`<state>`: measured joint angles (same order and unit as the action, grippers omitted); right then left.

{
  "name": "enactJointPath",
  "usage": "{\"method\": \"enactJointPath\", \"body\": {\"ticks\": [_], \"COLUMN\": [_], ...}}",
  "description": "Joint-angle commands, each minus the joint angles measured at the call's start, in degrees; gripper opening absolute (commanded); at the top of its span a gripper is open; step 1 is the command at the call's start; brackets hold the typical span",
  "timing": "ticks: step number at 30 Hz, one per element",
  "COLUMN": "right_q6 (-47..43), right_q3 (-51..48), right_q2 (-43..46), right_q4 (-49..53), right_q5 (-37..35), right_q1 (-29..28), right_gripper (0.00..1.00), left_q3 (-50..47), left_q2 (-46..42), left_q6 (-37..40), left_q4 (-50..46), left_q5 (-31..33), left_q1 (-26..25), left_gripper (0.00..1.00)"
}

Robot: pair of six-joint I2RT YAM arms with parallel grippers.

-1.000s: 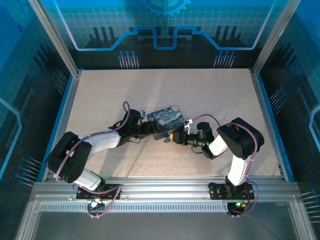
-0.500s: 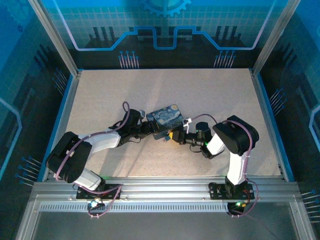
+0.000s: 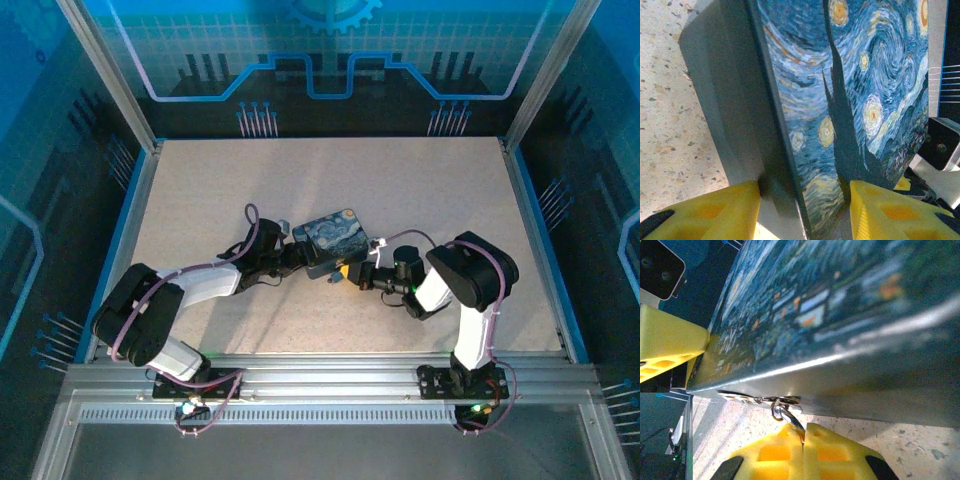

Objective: Unlock a padlock with a key

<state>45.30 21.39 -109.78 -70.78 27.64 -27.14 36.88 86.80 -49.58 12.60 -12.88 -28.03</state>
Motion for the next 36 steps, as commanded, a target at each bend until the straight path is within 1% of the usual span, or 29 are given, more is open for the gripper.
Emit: {"method": "enactJointPath", "body": {"ticks": [1,7,11,13,15,18,20,23,27,30,32,34,36], "right_q6": [1.38,3.76,3.56,2.79,1.72,-0.12,-1.54,-4.41,-8.28,-10.18,-10.57,-11.14,-11.42], "right_q3": [-1.40,-2.13,-2.40,-3.32,-4.11,-4.78,-4.35,-3.64,-2.62,-1.62,-0.96,-0.45,-0.47], "right_q2": [1.72,3.92,6.33,8.08,10.42,15.05,18.66,25.23,34.83,40.07,42.49,43.73,44.03], "right_q4": [-0.46,-1.59,0.75,3.10,6.20,13.08,19.67,31.51,48.00,58.73,63.95,68.31,70.51], "right_q5": [-1.38,-1.33,-1.56,-2.60,-3.23,-3.56,-2.91,-2.74,-3.11,-2.49,-2.02,-1.80,-2.58], "right_q1": [1.29,2.51,3.10,3.30,3.65,4.11,4.36,4.30,4.37,4.42,4.39,4.45,4.48], "right_gripper": [0.01,0.01,0.01,0.01,0.01,0.01,0.01,0.01,0.02,0.02,0.02,0.02,0.02], "left_q3": [-2.87,-3.82,-4.58,-4.55,-4.16,-3.26,-2.81,-2.52,-2.77,-3.20,-3.35,-3.40,-3.57], "left_q2": [1.28,1.26,0.78,-0.21,-1.71,-5.01,-7.86,-13.49,-22.15,-27.46,-30.07,-32.23,-33.39], "left_q6": [0.52,0.28,-0.25,-0.01,0.45,1.56,2.64,4.47,7.01,8.39,8.94,9.28,9.34], "left_q4": [-6.89,-6.02,-4.77,-5.12,-6.21,-8.81,-10.74,-14.59,-21.28,-25.23,-27.44,-29.21,-30.06], "left_q5": [1.65,1.72,1.12,1.17,1.56,1.98,2.25,3.82,8.31,10.31,11.31,12.15,12.39], "left_q1": [-0.92,-0.93,-0.97,-0.95,-0.85,-0.25,0.37,1.47,2.52,3.59,4.26,4.64,4.93], "left_gripper": [0.49,0.49,0.50,0.53,0.60,0.70,0.74,0.80,0.88,0.91,0.92,0.92,0.93]}}
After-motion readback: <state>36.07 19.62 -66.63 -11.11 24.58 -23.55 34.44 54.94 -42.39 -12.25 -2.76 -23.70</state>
